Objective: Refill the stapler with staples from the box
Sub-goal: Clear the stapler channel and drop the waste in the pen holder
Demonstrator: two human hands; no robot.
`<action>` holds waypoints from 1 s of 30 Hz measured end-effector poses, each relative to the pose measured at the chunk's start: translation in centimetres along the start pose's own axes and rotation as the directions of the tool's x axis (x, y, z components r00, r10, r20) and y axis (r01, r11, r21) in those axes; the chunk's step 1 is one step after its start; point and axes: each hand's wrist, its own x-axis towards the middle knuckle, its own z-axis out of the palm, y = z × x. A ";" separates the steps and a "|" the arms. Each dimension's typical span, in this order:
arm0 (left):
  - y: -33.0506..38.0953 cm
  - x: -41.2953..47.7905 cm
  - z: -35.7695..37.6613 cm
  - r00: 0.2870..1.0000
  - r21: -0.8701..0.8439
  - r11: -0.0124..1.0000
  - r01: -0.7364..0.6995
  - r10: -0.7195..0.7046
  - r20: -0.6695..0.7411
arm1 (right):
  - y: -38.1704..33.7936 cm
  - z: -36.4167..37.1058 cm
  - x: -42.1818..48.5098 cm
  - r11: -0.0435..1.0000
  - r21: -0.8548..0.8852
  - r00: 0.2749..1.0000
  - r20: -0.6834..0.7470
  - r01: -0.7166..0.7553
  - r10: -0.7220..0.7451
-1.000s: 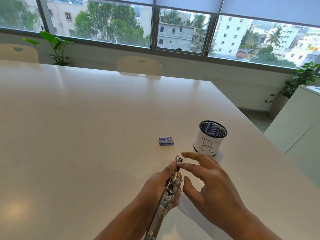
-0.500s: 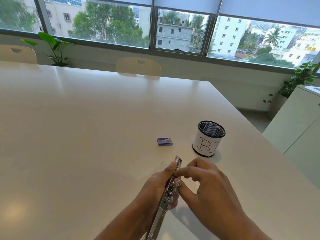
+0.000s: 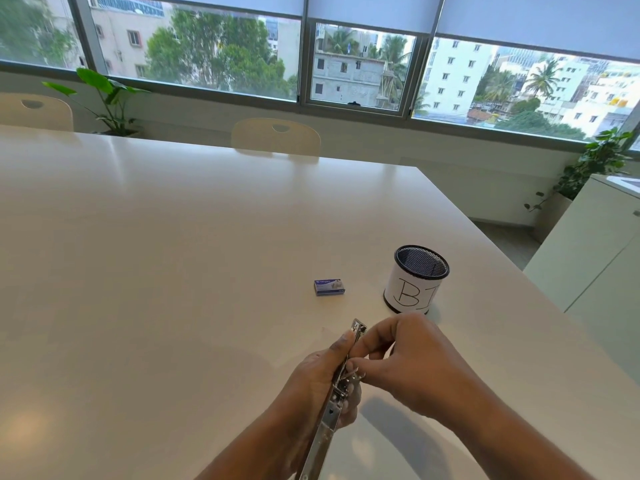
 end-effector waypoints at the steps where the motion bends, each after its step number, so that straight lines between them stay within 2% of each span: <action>1: 0.0 -0.1 0.1 1.000 -0.011 1.000 0.000 0.000 0.002 | 0.0 0.1 0.1 1.000 0.024 1.000 0.014 -0.013 0.013; 6: 0.0 -0.5 0.2 0.999 -0.030 1.000 -0.009 0.008 -0.031 | 0.2 0.6 0.7 0.998 0.054 0.998 0.059 -0.037 0.034; 13: 0.1 -0.8 0.5 0.998 0.051 0.999 0.007 -0.005 -0.057 | 0.5 1.0 1.0 0.997 0.061 0.994 0.099 -0.051 0.045; 17: 0.2 -0.9 0.7 0.997 -0.017 1.000 0.021 -0.023 -0.071 | 0.7 1.1 0.9 0.997 0.077 0.996 0.091 -0.013 0.006; 24: 0.5 -1.2 1.2 0.997 -0.030 1.000 0.006 -0.008 -0.082 | 0.6 0.8 0.9 0.993 0.083 0.991 0.099 0.086 -0.094; 30: 0.8 -1.2 1.2 0.997 -0.005 0.999 0.037 -0.037 -0.066 | 0.1 -1.3 1.4 0.937 0.349 0.999 0.032 -0.013 0.002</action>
